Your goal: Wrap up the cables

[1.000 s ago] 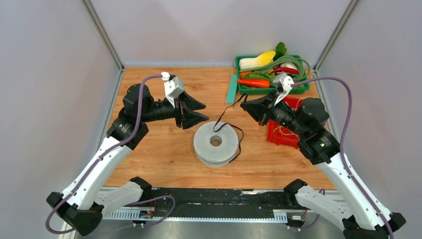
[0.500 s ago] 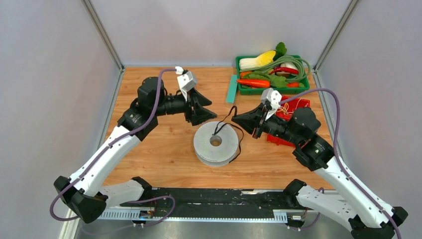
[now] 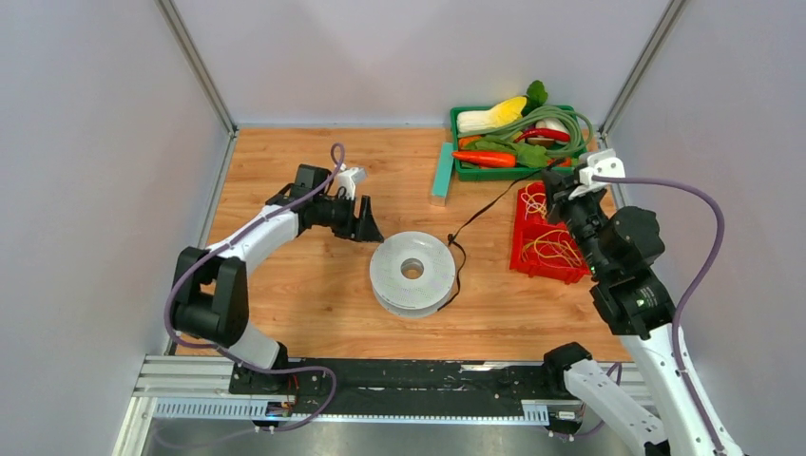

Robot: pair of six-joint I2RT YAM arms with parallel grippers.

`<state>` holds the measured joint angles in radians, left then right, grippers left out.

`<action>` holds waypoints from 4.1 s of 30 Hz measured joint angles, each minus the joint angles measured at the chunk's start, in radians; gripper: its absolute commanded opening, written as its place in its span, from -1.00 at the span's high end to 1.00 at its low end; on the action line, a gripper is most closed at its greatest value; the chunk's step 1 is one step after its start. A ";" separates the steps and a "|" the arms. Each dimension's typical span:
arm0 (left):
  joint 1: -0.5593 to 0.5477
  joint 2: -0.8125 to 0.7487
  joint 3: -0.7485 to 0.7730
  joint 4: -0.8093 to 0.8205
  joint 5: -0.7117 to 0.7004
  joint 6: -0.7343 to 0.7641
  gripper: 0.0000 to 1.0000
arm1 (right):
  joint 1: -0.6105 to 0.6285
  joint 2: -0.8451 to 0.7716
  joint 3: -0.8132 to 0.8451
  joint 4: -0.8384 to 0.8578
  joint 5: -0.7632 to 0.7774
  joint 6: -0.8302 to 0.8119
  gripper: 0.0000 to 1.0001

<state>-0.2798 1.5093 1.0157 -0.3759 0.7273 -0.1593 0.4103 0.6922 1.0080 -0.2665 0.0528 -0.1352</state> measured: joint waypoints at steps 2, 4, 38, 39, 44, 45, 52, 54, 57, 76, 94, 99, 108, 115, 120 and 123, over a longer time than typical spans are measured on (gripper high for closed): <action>0.000 0.042 -0.016 0.018 0.000 -0.010 -0.49 | -0.066 0.009 0.001 -0.014 0.019 -0.007 1.00; 0.000 0.072 -0.029 0.038 0.001 -0.023 -0.49 | -0.124 0.023 0.002 -0.035 0.014 -0.007 0.99; -0.412 -0.472 -0.059 -0.251 0.013 0.532 1.00 | -0.242 0.304 0.042 -0.271 -0.826 0.045 1.00; -0.431 -0.484 -0.085 -0.263 -0.011 0.571 1.00 | -0.207 0.306 0.028 -0.280 -0.848 0.038 1.00; -0.461 -0.503 -0.117 -0.256 -0.043 0.687 0.68 | -0.033 0.306 -0.013 -0.313 -0.871 0.005 1.00; -0.461 -0.504 -0.117 -0.255 -0.046 0.697 0.36 | -0.004 0.306 -0.017 -0.315 -0.868 0.001 1.00; -0.464 -0.530 -0.121 -0.310 -0.090 0.764 -0.45 | 0.150 0.299 -0.059 -0.280 -0.811 0.004 1.00; -0.452 -0.584 -0.121 -0.315 -0.090 0.761 -0.39 | 0.173 0.299 -0.060 -0.264 -0.792 0.015 1.00; -0.403 -0.682 -0.121 -0.289 -0.091 0.743 -0.22 | 0.206 0.300 -0.060 -0.250 -0.764 0.019 1.00; -0.314 -0.623 -0.254 -0.034 -0.179 0.771 0.81 | 0.373 0.369 -0.139 0.007 -0.574 0.511 1.00; -0.321 -0.647 -0.295 0.050 -0.243 0.686 1.00 | 0.406 0.130 -0.081 -0.172 -0.358 0.622 1.00; -0.320 -0.640 -0.295 0.059 -0.235 0.685 1.00 | 0.406 0.221 -0.068 -0.166 -0.485 0.624 1.00; -0.320 -0.645 -0.295 0.054 -0.199 0.687 1.00 | 0.402 0.431 0.007 -0.153 -0.521 0.552 1.00; -0.320 -0.665 -0.295 0.034 -0.183 0.690 1.00 | 0.281 0.292 0.063 -0.281 -0.536 0.382 1.00; -0.320 -0.664 -0.295 0.033 -0.178 0.689 1.00 | 0.241 0.203 0.057 -0.328 -0.534 0.191 1.00; -0.320 -0.660 -0.293 0.033 -0.177 0.686 1.00 | 0.241 0.233 0.053 -0.311 -0.533 0.116 1.00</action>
<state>-0.6003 0.8490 0.7227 -0.3428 0.5499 0.5266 0.6510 0.9253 1.0611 -0.5774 -0.4805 -0.0189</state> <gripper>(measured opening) 0.017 0.009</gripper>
